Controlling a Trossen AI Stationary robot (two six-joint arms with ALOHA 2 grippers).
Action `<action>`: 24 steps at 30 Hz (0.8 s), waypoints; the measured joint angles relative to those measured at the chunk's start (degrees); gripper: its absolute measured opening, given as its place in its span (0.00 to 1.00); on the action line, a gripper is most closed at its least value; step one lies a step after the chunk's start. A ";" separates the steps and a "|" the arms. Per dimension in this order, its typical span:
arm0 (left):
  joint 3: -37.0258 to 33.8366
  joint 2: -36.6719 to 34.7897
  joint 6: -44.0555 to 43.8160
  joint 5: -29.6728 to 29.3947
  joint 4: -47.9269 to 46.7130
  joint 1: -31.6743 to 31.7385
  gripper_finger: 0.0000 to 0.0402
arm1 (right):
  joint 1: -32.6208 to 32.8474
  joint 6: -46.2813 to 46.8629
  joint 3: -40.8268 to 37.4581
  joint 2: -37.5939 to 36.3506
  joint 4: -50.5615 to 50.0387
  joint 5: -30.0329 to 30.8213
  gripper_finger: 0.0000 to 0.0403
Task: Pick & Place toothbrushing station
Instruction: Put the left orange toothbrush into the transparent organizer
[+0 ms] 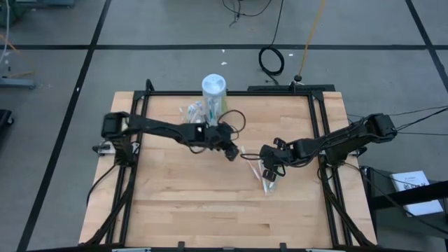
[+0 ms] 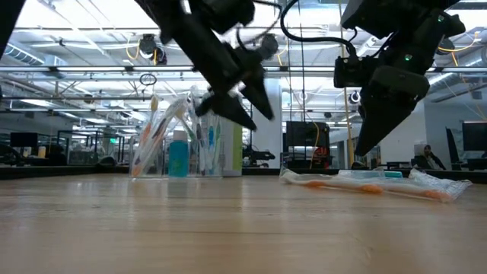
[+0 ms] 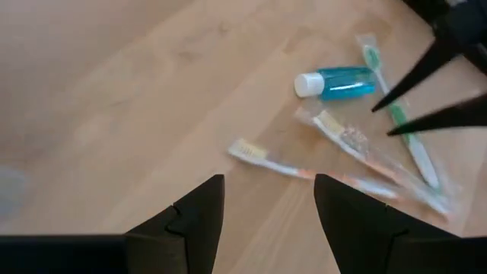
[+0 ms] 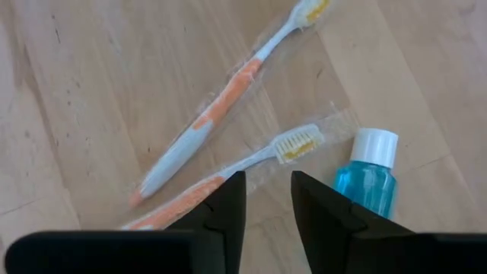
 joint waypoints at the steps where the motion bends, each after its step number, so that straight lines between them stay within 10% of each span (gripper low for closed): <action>1: 0.00 1.73 -1.11 -0.02 2.55 -0.11 0.52 | 0.00 -0.02 0.00 0.00 0.00 0.00 0.25; 24: 0.00 17.37 -16.25 -1.40 23.63 1.79 0.50 | 0.00 -1.62 -0.04 0.02 -0.18 -0.02 0.25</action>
